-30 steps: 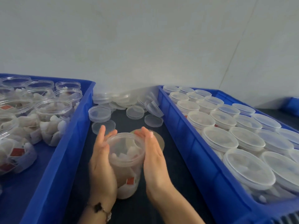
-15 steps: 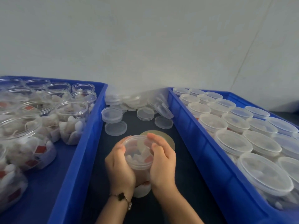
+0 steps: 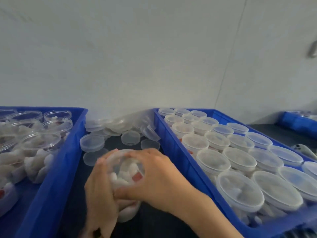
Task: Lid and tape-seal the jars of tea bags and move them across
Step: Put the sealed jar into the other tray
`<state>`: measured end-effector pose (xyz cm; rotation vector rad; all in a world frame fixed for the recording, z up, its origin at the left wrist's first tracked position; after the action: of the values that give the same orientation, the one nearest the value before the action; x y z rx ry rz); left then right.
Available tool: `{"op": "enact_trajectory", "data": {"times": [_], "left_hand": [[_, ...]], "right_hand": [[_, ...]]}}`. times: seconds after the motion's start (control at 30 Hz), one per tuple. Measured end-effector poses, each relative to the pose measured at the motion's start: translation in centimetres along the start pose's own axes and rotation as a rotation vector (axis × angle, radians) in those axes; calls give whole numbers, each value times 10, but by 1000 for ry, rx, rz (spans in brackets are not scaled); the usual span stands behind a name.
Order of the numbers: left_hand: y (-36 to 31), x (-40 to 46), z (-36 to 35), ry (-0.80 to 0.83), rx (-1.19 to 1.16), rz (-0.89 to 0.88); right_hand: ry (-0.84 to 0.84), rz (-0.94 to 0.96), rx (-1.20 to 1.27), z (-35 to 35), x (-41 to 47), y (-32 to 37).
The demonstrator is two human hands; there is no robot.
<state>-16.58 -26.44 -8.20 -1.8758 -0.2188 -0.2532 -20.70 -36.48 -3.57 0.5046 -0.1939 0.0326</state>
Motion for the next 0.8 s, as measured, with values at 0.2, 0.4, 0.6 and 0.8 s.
{"op": "enact_trajectory", "data": {"times": [0.2, 0.4, 0.6, 0.8], "left_hand": [[-68, 37, -82, 14, 272, -285], [-94, 94, -206, 308, 465, -368], [-51, 112, -307, 749, 807, -469], [39, 120, -363, 1006, 1052, -329]], "right_hand": [[-399, 47, -250, 112, 9, -9], [-664, -49, -561, 196, 39, -79], [-745, -186, -523, 239, 72, -197], [-746, -363, -387, 220, 111, -310]]}}
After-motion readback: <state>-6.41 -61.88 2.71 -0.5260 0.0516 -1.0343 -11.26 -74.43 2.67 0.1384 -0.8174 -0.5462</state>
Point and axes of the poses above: each hand's wrist, its own x-axis towards the middle knuckle, its own z-axis out of the back of the hand, y = z × x, the point moved 1 cm from there along x, towards the middle knuckle, and after that the axes turned 8 degrees about -x, right-handed, at the moved point
